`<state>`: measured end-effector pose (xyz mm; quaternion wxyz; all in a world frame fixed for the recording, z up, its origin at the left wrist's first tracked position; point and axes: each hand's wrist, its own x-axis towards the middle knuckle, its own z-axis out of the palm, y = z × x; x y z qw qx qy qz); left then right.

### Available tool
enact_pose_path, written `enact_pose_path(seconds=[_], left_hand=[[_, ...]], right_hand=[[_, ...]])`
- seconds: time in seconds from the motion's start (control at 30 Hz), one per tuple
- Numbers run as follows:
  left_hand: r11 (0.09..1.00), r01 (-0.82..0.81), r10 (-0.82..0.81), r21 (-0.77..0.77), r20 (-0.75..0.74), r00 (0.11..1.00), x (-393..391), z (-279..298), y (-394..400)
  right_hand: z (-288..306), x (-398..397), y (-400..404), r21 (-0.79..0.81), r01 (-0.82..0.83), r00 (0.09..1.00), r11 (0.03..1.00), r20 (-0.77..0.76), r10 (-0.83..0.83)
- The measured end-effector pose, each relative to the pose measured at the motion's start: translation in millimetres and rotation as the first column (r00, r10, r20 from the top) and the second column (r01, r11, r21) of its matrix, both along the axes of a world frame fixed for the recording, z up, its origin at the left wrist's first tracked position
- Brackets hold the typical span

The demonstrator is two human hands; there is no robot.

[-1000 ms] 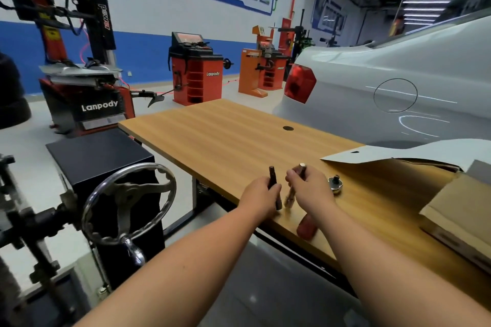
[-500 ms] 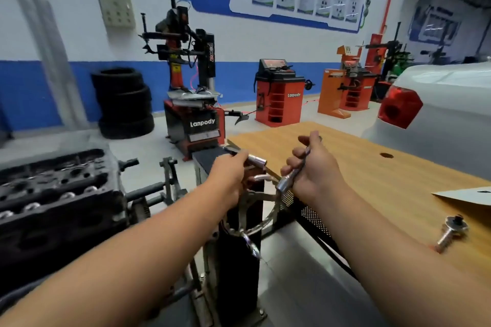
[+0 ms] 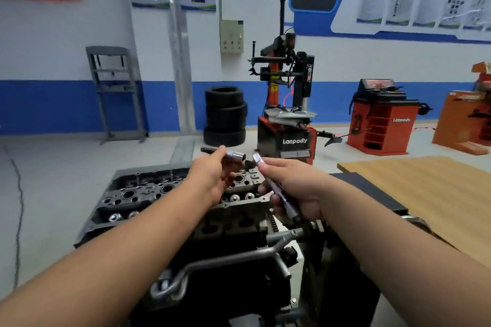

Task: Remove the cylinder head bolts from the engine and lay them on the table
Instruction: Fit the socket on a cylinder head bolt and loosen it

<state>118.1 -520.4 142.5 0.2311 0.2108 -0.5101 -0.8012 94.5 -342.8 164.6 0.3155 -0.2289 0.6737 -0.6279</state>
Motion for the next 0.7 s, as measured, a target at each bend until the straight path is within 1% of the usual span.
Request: enact_pose_path(seconds=[0.03,0.07,0.1,0.2,0.33,0.43,0.6,0.7], left_hand=[[1.0,-0.014,0.014,0.0,0.003,1.0,7.3,-0.1,-13.1],[1.0,-0.019,0.019,-0.003,0.006,1.0,14.1,-0.1,-24.1],[1.0,-0.02,0.02,-0.007,0.011,1.0,20.3,-0.7,-34.4],[1.0,-0.018,0.018,-0.011,0.03,0.999,34.0,-6.1,-58.0],[0.998,-0.007,0.005,0.06,0.036,0.999,44.0,-13.3,-78.6],[0.995,-0.003,0.003,0.098,-0.001,1.0,48.4,-13.2,-89.7],[0.999,-0.031,0.031,0.023,-0.031,0.999,51.1,-5.2,-100.5],[0.999,-0.045,0.045,-0.001,-0.036,0.998,50.2,-1.5,-97.4]], right_hand=[[-0.9,4.2,-13.5,0.091,-0.004,0.989,0.996,-0.15,0.018],[-2.1,6.7,-25.6,0.145,-0.002,0.964,0.989,-0.261,0.04],[-2.6,7.7,-36.8,0.166,0.001,0.941,0.986,-0.334,0.055],[2.6,8.8,-63.4,0.158,-0.03,0.896,0.987,-0.434,0.097],[6.1,4.7,-92.9,0.224,-0.103,0.852,0.969,-0.482,0.202],[9.0,1.4,-112.2,0.278,-0.121,0.854,0.953,-0.46,0.242],[24.1,-10.5,-128.0,0.33,-0.184,0.933,0.926,-0.238,0.27],[27.3,-19.7,-127.9,0.299,-0.244,0.948,0.922,-0.126,0.292]])
